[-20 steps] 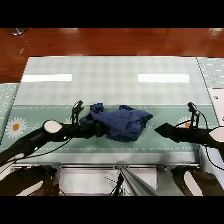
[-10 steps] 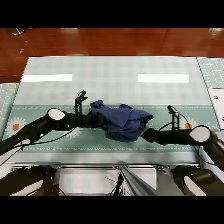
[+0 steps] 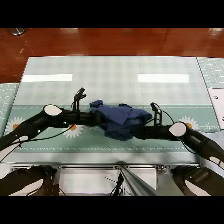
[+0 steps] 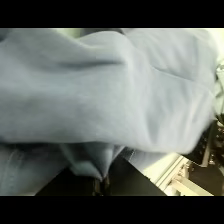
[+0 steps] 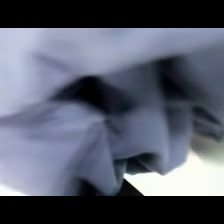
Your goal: Fold the shirts.
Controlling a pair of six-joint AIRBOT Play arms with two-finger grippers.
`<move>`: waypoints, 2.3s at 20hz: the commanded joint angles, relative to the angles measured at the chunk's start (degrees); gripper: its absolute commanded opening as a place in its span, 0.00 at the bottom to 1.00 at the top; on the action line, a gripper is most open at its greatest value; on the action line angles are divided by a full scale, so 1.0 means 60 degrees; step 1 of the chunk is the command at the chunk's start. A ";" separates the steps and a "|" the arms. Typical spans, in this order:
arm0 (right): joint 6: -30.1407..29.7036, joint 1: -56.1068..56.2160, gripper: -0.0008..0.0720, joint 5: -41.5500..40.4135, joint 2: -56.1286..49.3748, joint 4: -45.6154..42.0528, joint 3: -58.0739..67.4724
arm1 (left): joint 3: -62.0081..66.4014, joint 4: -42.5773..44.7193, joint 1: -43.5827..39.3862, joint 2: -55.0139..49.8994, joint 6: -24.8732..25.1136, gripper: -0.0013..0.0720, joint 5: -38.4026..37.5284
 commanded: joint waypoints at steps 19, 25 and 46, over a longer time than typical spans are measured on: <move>0.0000 -0.3493 0.04 0.9857 0.2127 -0.4962 1.5548 | 1.1737 0.5340 0.4262 0.3417 -0.4189 0.04 -0.7147; 0.0459 -0.3493 0.04 1.1285 0.3548 -0.4921 1.3147 | 1.0276 0.5348 0.4258 0.5340 -0.4510 0.04 -0.8623; 0.0579 -0.3501 0.45 0.4433 -0.3993 -0.3814 0.8065 | 0.2783 0.3497 0.2554 0.0044 -0.2856 0.39 -0.0845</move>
